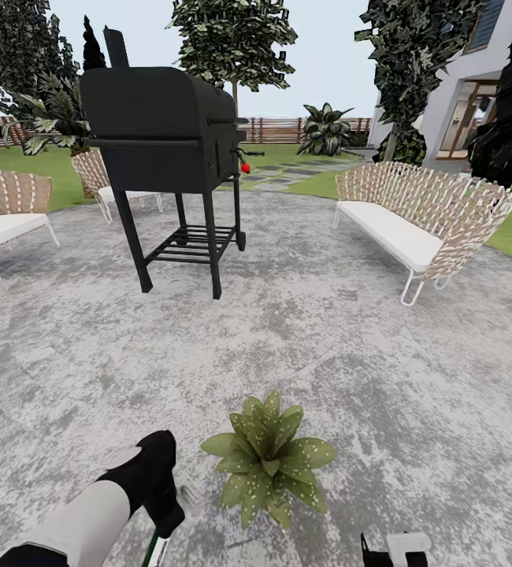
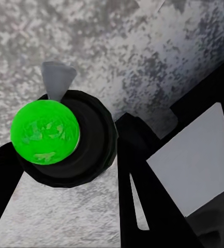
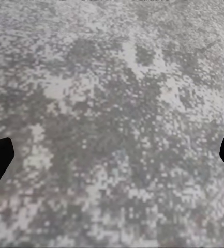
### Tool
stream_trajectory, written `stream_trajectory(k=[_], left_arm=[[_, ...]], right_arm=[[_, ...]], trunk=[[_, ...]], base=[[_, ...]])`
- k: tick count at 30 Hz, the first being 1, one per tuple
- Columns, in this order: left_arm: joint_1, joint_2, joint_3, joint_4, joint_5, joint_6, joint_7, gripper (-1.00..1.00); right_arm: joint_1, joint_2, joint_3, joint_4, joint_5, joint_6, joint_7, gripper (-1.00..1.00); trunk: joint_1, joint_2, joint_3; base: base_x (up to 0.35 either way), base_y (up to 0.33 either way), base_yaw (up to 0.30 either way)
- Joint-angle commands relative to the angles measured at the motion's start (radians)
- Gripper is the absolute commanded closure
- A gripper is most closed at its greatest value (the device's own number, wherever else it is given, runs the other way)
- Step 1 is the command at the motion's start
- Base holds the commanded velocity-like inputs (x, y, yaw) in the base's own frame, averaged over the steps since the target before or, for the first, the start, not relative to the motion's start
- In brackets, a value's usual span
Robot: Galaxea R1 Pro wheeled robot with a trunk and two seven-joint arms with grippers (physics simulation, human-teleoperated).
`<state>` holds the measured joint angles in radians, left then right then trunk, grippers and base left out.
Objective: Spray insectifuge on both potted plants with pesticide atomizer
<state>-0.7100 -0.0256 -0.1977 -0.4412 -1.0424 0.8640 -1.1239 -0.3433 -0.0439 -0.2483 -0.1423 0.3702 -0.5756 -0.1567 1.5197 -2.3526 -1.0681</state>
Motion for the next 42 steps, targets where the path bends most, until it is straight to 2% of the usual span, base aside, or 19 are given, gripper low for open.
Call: stream_trajectory(k=[1,6,13,22,26,34,39,42], left_arm=[[0.0,-0.003,-0.001,0.0,-0.008,0.006,-0.01,1.0],[0.0,-0.004,0.0,0.007,-0.007,0.007,-0.014,1.0],[0.0,0.007,-0.003,-0.002,-0.008,0.007,-0.013,1.0],[-0.025,0.012,-0.006,-0.008,-0.013,0.009,-0.013,1.0],[-0.056,0.02,-0.007,-0.022,-0.013,0.01,-0.019,1.0],[-0.058,0.021,-0.005,-0.028,-0.009,0.008,-0.032,1.0],[-0.107,0.032,0.0,-0.048,-0.01,0.009,-0.036,1.0],[-0.116,0.03,0.0,-0.051,-0.019,0.01,-0.031,1.0]], right_arm=[[-0.001,0.001,-0.005,0.001,0.01,-0.003,-0.006,-1.0],[-0.001,0.002,-0.005,0.001,0.01,-0.003,-0.006,-1.0],[-0.001,0.002,-0.005,0.001,0.01,-0.003,-0.006,-1.0],[-0.001,0.003,-0.005,0.001,0.01,-0.003,-0.006,-1.0],[0.0,0.003,-0.005,0.001,0.01,-0.003,-0.006,-1.0],[-0.001,0.001,-0.005,0.001,0.013,-0.003,-0.006,-1.0],[-0.001,-0.002,-0.005,0.001,0.014,-0.003,-0.006,-1.0],[-0.001,-0.005,-0.003,0.002,0.015,-0.003,-0.006,-1.0]], trunk=[[0.0,0.0,-0.001],[0.0,0.0,-0.001],[0.0,0.0,-0.001],[0.0,0.0,-0.001],[0.0,0.0,-0.001],[0.0,0.0,-0.001],[0.0,0.0,-0.001],[0.0,0.0,-0.001]], base=[[0.0,0.0,-0.008],[0.0,0.0,-0.192],[0.0,0.0,-0.243],[0.0,0.0,-0.011],[0.0,0.0,0.0],[0.0,0.0,0.0],[0.0,0.0,0.0],[0.011,0.007,0.0]])
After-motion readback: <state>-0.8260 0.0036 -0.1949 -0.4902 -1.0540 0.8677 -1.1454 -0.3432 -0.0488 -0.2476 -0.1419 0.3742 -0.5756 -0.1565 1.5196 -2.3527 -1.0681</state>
